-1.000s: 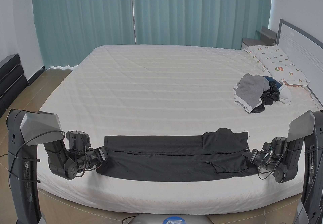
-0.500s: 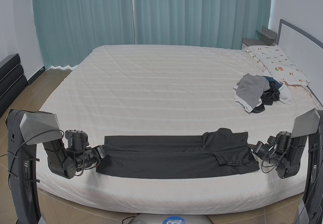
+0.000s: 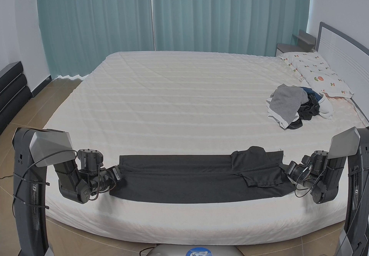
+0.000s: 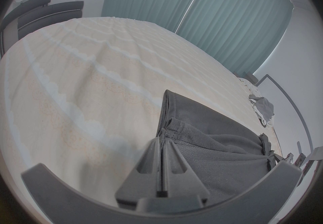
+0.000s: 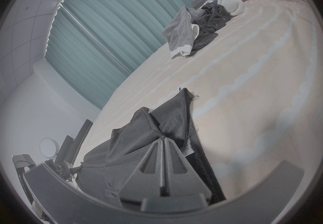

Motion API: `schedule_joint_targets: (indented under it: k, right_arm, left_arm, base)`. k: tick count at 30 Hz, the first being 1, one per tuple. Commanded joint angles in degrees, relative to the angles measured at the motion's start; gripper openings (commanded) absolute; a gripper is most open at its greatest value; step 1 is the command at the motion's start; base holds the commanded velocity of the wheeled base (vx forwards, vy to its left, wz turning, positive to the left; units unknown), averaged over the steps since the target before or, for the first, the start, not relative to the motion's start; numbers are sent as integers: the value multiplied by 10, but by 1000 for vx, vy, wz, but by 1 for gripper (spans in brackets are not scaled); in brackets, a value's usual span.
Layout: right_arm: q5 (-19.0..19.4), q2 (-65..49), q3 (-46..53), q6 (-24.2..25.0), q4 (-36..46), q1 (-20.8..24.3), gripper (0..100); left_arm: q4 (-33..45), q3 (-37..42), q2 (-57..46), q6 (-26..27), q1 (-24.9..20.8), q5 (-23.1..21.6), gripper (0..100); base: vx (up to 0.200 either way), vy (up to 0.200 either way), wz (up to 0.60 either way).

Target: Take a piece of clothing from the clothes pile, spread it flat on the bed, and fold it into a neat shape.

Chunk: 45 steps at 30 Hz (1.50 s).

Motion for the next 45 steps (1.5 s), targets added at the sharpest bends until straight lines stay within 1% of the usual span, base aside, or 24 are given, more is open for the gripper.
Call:
schedule_joint_targets:
  k: [1, 8, 26, 27, 31, 32, 41, 45]
  right_arm:
    - [1, 9, -2, 0, -6, 2, 0]
    - [-1, 20, -15, 0, -6, 4, 0]
    - [-1, 31, -18, -2, -6, 11, 0]
    - [-1, 31, -18, -2, -6, 11, 0]
    - [-1, 31, -20, -2, -6, 14, 0]
    - [-1, 31, -21, -1, -6, 14, 100]
    - [-1, 21, -7, 0, -7, 14, 100]
    - [-1, 7, 8, 1, -7, 14, 100]
  left_arm:
    - [0, -5, 10, 0, -1, 0, 0]
    - [1, -16, 14, -11, -2, 7, 0]
    - [1, -11, 18, -11, -8, 9, 0]
    - [1, -10, 18, -11, -9, 9, 100]
    - [0, -10, 18, -11, -9, 9, 100]
    - [0, -10, 18, -11, -9, 9, 100]
    - [-12, 10, 10, -9, -8, 8, 100]
    - [-47, 32, -11, -6, 1, 7, 100]
  base:
    - [0, 0, 0]
    - [0, 0, 0]
    - [0, 0, 0]
    - [0, 0, 0]
    - [0, 0, 0]
    - [0, 0, 0]
    - [0, 0, 0]
    - [0, 0, 0]
